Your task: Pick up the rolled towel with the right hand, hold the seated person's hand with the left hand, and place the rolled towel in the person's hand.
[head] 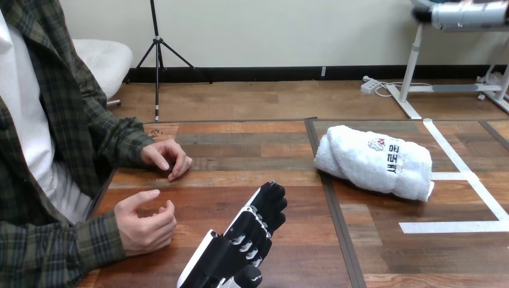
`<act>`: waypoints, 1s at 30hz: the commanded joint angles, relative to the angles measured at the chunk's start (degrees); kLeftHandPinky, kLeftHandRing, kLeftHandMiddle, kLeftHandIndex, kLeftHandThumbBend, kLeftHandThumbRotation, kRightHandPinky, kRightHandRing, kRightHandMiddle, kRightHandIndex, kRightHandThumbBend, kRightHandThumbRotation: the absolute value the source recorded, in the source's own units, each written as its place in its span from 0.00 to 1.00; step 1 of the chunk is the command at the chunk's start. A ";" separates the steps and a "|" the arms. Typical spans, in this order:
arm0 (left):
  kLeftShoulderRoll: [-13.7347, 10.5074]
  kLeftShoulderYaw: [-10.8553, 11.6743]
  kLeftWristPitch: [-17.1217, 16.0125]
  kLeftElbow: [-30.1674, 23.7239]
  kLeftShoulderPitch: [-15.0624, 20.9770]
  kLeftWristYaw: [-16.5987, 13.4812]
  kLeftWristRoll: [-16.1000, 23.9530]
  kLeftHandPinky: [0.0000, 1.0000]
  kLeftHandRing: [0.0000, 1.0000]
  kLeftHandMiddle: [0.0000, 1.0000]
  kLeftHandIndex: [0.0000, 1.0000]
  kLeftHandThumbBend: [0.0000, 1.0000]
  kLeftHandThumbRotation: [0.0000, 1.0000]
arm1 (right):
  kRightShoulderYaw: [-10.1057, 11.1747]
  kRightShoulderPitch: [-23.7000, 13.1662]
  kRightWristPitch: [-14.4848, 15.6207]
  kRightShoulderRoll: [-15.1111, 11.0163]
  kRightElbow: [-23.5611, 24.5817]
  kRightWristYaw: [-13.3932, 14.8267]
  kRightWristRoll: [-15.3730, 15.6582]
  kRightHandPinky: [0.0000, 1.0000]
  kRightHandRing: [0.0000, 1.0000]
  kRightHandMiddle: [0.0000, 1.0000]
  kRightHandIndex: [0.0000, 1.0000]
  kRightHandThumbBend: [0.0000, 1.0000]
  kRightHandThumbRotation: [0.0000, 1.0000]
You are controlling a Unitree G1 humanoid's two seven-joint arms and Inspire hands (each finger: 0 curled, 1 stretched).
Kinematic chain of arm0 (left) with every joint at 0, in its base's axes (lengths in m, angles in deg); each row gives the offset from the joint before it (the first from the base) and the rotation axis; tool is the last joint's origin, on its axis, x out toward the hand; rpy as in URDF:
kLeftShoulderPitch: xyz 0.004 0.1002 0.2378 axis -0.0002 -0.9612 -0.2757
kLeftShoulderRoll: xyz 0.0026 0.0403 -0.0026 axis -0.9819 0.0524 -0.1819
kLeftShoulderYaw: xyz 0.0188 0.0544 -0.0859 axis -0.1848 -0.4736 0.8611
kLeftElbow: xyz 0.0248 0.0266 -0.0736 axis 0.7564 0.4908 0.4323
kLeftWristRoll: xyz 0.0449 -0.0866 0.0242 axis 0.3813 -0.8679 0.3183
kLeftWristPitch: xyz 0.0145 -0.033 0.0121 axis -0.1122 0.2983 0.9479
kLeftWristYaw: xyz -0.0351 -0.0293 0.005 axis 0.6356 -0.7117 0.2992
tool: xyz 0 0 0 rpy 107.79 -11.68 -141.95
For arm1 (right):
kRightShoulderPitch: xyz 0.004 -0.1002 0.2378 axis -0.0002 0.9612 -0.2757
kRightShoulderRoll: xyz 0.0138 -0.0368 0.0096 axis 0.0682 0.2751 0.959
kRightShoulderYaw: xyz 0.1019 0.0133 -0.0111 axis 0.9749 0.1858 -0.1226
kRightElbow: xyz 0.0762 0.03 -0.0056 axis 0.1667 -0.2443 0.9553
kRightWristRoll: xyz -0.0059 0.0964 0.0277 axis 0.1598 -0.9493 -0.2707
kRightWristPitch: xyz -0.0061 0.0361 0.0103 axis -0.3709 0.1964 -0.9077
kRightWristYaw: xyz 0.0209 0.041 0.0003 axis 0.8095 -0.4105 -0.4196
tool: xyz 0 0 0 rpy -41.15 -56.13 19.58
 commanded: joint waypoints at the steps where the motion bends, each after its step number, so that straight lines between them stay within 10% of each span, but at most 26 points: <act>1: 2.00 -1.75 -3.62 -7.79 2.06 -0.10 -0.12 1.00 0.99 0.99 0.97 1.00 0.63 | -7.74 -8.79 -10.82 7.02 -21.58 6.63 4.62 0.68 0.78 0.80 0.80 0.88 0.64; 30: 0.46 -2.64 -0.84 -12.72 -2.48 0.42 -1.76 1.00 1.00 0.99 0.97 1.00 0.63 | -16.04 -0.03 -27.97 13.06 -34.95 10.47 7.81 0.78 0.82 0.82 0.82 0.83 0.64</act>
